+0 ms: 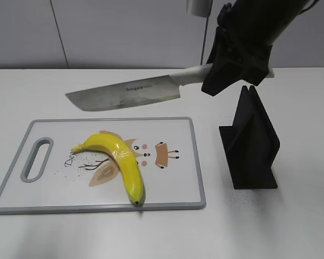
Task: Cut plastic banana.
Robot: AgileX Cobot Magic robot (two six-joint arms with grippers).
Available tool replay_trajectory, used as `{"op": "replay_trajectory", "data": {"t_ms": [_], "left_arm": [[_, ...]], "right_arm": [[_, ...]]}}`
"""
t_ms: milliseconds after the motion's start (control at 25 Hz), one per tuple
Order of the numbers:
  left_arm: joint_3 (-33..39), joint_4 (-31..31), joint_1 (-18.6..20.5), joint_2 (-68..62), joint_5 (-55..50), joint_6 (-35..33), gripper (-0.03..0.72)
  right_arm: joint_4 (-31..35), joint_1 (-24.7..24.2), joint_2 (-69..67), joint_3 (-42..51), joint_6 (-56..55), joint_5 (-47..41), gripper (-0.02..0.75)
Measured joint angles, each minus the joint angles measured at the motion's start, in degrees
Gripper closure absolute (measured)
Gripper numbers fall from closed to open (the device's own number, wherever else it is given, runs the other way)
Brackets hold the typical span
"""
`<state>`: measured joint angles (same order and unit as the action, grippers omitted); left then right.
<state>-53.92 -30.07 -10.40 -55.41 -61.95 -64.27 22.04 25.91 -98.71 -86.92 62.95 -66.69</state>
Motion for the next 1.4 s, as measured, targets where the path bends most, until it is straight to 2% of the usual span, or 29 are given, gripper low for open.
{"op": "replay_trajectory", "data": {"t_ms": [120,240,360,560,640,720,880,960,1200,1400], "left_arm": [[-5.41,0.18,-3.69,-8.22,-0.96,-1.58,0.135],[-9.55,0.43,-5.72,-15.61,-1.21,-2.03,0.138],[-12.12,0.56,-6.12,-21.44,-1.33,-2.06,0.143],[-13.11,0.77,-6.12,-26.59,-1.33,-3.50,0.155],[-13.11,1.27,-6.12,-27.47,-1.17,-3.81,0.207],[-13.12,1.65,-6.12,-28.19,-0.82,-3.96,0.302],[-13.17,2.16,-6.12,-29.38,0.13,-4.19,0.555],[-13.17,2.58,-6.12,-29.71,0.49,-4.57,0.635],[-13.17,4.51,-6.18,-31.26,2.26,-5.52,0.649],[-11.70,4.60,-6.18,-35.90,9.11,-6.03,0.649]], "right_arm": [[1.29,1.12,-1.75,-0.95,3.03,-0.59,0.576],[3.71,2.08,-2.66,-1.08,5.69,-0.64,0.577],[6.57,2.54,-3.42,-1.08,6.63,-0.32,0.577],[7.57,2.61,-3.49,-1.08,6.86,1.40,0.577],[7.57,2.61,-3.49,-1.08,6.86,1.61,0.577],[8.02,2.61,-3.49,-1.08,6.90,1.85,0.577],[9.65,2.61,-3.57,-1.08,7.17,2.48,0.577],[9.83,2.61,-3.75,-1.13,7.45,2.94,0.577],[9.89,2.61,-6.15,-1.37,7.80,4.40,0.577],[5.41,2.61,-10.20,-1.48,4.20,7.47,0.575]]}}
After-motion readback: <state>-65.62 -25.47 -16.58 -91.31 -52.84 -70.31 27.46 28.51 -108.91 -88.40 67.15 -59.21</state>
